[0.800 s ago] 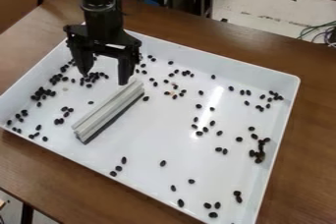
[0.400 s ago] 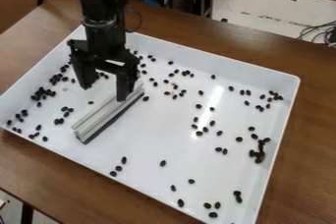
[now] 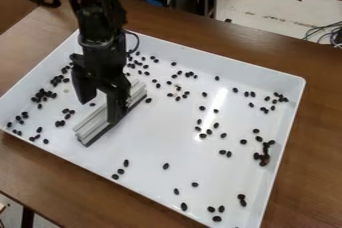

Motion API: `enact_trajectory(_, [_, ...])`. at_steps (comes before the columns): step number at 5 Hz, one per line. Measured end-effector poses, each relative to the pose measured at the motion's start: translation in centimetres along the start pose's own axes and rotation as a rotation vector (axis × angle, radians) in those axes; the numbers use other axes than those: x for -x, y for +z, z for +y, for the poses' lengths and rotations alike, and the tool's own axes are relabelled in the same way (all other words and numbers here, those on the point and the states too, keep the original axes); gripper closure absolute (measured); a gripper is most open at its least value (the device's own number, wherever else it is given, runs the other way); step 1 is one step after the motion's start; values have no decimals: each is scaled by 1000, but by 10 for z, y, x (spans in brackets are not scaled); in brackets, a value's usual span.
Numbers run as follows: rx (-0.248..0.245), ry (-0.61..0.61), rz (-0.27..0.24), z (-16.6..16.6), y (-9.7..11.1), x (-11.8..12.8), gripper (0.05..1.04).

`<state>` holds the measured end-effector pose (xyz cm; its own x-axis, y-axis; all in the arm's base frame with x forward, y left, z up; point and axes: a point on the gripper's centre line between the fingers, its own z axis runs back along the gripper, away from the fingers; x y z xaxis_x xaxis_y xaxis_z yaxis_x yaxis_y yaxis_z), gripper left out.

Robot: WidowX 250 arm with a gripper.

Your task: Sweep into pile

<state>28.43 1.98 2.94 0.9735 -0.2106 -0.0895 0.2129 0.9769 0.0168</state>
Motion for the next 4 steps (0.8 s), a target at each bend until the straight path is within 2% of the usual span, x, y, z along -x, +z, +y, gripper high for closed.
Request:
enact_trajectory(1, [-9,-57,-54,1,-9,-2,84])
enact_trajectory(2, [-13,-84,-92,1,-13,-4,138])
enact_trajectory(3, [-29,-95,-113,3,-13,-8,455])
enact_trajectory(4, [-25,-98,-111,2,-14,-6,729])
